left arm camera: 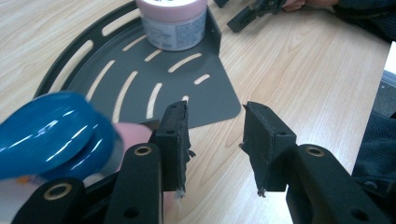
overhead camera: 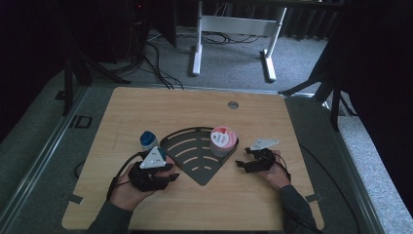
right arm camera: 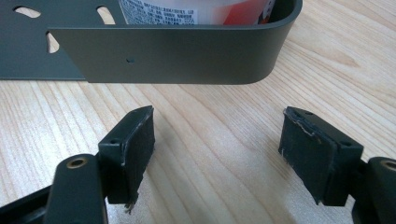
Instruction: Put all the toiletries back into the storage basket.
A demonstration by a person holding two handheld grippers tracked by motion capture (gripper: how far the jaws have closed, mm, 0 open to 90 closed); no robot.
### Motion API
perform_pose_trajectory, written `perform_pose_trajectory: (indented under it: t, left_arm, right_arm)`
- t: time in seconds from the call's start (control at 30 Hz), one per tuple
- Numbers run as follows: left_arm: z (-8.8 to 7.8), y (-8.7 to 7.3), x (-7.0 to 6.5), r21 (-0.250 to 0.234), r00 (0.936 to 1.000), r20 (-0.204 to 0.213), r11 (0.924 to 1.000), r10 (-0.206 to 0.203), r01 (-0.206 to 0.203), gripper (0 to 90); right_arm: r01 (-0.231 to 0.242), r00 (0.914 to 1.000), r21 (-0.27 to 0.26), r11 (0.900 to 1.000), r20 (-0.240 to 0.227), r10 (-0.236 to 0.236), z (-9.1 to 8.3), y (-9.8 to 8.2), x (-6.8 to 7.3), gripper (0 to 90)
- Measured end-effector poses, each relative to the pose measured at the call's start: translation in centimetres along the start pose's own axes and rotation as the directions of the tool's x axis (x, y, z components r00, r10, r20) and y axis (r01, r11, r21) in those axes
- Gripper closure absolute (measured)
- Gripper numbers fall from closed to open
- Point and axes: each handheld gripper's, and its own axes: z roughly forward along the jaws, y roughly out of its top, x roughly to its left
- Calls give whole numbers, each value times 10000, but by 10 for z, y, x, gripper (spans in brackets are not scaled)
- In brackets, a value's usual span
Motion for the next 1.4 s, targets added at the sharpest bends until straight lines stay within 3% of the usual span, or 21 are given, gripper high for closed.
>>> perform_pose_trajectory:
  t: [0.57, 1.03, 1.4]
  left_arm:
    - [-25, -13, 17, 52, 9962, -635, 9981, -604, 608, 580]
    - [-30, -21, 32, 198, 9891, -1057, 9943, -1023, 1050, 542]
    - [-25, -20, 41, 331, 9890, -1104, 9942, -981, 1023, 513]
  right_arm:
    - [7, 10000, 2, 10000, -2, -7, 0, 0, 0, 261]
    - [5, 10000, 0, 10000, -2, -5, 0, 0, 0, 261]
    - [1, 10000, 0, 10000, -2, -1, 0, 0, 0, 261]
